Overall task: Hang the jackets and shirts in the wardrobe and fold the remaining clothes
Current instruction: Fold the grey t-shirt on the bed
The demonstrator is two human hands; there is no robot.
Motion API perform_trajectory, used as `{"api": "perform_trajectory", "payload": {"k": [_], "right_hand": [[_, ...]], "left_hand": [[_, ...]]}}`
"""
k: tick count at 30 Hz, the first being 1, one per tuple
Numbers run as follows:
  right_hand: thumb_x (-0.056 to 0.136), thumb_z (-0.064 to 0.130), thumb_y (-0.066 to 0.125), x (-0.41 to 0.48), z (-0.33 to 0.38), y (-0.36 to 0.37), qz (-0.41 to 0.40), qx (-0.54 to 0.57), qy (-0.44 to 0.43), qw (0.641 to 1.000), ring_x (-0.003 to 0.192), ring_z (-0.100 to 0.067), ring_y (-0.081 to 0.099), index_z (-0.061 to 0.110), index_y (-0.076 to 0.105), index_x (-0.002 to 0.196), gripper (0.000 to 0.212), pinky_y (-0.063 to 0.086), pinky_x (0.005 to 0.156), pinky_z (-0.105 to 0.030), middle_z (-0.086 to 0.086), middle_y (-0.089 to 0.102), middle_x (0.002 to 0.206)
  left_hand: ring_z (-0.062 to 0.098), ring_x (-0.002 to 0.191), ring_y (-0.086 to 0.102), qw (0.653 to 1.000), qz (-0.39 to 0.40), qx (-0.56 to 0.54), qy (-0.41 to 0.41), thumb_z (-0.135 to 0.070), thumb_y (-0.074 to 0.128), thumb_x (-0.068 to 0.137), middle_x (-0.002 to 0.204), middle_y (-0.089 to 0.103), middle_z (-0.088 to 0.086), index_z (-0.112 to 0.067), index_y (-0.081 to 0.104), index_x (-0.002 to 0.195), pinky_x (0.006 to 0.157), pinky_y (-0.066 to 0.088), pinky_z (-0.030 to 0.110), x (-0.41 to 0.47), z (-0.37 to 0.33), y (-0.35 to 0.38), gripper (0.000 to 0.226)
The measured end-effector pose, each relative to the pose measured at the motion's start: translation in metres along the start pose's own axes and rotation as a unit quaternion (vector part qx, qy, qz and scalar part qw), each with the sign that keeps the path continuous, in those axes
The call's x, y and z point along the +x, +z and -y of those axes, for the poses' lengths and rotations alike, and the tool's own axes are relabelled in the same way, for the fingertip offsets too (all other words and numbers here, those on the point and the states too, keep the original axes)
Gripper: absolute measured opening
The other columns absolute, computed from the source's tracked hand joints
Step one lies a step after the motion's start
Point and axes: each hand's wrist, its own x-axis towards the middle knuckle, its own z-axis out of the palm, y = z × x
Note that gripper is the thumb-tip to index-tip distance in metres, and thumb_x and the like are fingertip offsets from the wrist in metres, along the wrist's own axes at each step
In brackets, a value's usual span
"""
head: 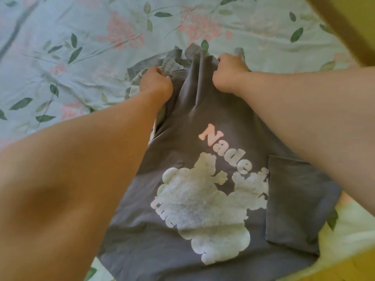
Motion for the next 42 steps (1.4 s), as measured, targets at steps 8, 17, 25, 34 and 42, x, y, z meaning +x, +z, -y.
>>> {"api": "perform_trajectory", "payload": {"k": [8,17,25,34,42], "right_hand": [[0.094,0.013,0.050,-0.005,0.009,-0.012,-0.002,0.117,0.080,0.990,0.115,-0.032,0.059,0.013,0.068,0.117,0.029,0.050,0.100,-0.038,-0.011,0.066,0.117],[0.087,0.014,0.062,0.000,0.032,-0.036,0.121,0.463,0.126,0.869,0.091,-0.022,0.064,0.014,0.062,0.118,0.031,0.060,0.086,-0.034,-0.005,0.062,0.106],[0.085,0.044,0.075,-0.014,-0.021,-0.008,0.045,0.511,0.190,0.837,0.066,-0.025,0.069,0.015,0.066,0.067,0.035,0.062,0.072,-0.040,-0.001,0.064,0.056],[0.081,0.020,0.083,-0.029,-0.049,0.016,0.078,0.392,0.213,0.892,0.099,-0.021,0.066,0.010,0.062,0.124,0.048,0.057,0.078,-0.033,-0.004,0.067,0.105],[0.093,0.045,0.066,-0.024,-0.038,0.010,0.055,0.396,0.244,0.884,0.115,-0.031,0.061,0.007,0.055,0.137,0.059,0.053,0.099,-0.041,-0.012,0.061,0.132]], "left_hand": [[0.020,0.061,0.074,0.877,-0.012,-0.417,-0.237,-0.022,0.025,0.107,0.114,0.071,0.006,-0.009,0.056,0.123,0.048,0.050,0.021,-0.006,-0.006,-0.028,0.037],[0.022,0.073,0.075,0.831,-0.022,-0.474,-0.292,-0.024,0.043,0.107,0.086,0.072,0.011,-0.010,0.058,0.107,0.072,0.064,0.029,-0.018,0.001,-0.046,0.020],[0.022,0.068,0.062,0.942,-0.024,-0.296,-0.155,0.000,0.074,0.079,0.078,0.064,0.004,-0.018,0.063,0.088,0.057,0.055,0.027,-0.100,0.031,-0.010,0.023],[0.014,0.082,0.057,0.941,0.027,-0.228,-0.251,-0.047,0.079,0.084,0.096,0.056,-0.003,-0.018,0.049,0.110,0.066,0.049,0.032,-0.147,0.054,0.039,0.049],[0.034,0.128,0.055,0.847,0.075,-0.369,-0.376,-0.077,0.062,0.081,0.142,0.057,0.009,-0.013,0.049,0.147,0.111,0.044,0.050,-0.112,0.040,0.034,0.092]]}}
